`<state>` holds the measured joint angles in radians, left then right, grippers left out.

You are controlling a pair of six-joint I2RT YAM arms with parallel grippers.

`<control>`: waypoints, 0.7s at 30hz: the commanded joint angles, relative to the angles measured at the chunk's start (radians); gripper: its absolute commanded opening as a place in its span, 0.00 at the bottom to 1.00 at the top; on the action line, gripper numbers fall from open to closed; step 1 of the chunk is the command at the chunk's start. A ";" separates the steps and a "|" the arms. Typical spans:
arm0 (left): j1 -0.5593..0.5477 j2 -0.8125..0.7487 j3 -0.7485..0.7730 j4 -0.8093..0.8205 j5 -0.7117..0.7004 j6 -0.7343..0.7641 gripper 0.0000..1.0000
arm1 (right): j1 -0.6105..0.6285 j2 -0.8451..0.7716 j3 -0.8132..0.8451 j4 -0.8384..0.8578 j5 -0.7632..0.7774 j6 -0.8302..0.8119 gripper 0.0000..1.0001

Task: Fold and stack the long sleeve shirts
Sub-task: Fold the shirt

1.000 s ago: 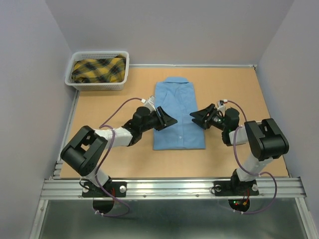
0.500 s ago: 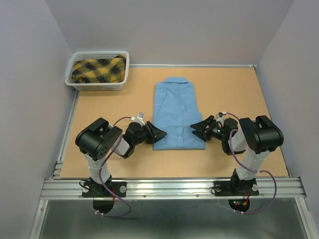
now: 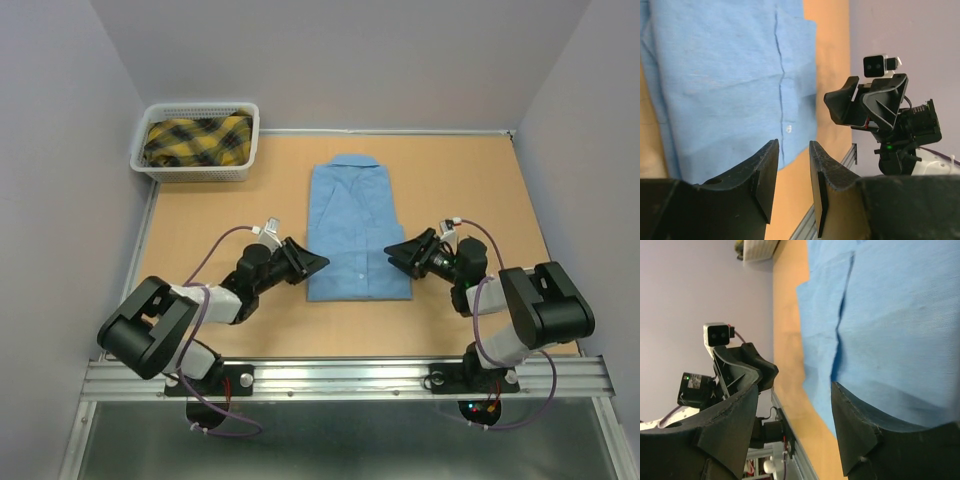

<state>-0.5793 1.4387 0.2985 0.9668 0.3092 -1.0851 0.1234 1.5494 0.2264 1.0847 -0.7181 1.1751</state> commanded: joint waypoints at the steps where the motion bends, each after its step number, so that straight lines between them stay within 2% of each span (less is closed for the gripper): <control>1: -0.043 -0.066 0.013 -0.109 -0.028 0.040 0.41 | 0.065 -0.066 -0.018 -0.045 -0.009 -0.009 0.65; 5: -0.080 -0.026 0.004 -0.097 -0.045 0.034 0.41 | 0.120 -0.068 -0.045 -0.049 0.022 -0.017 0.66; 14: -0.080 0.061 -0.099 0.023 -0.056 -0.032 0.41 | 0.116 0.037 -0.143 0.023 0.077 -0.048 0.65; 21: -0.067 0.034 -0.159 0.035 -0.070 -0.073 0.41 | 0.024 0.008 -0.202 0.026 0.039 -0.089 0.64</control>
<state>-0.6579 1.5036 0.1715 0.9737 0.2565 -1.1385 0.1886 1.5803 0.0723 1.1011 -0.6781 1.1442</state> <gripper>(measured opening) 0.411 0.642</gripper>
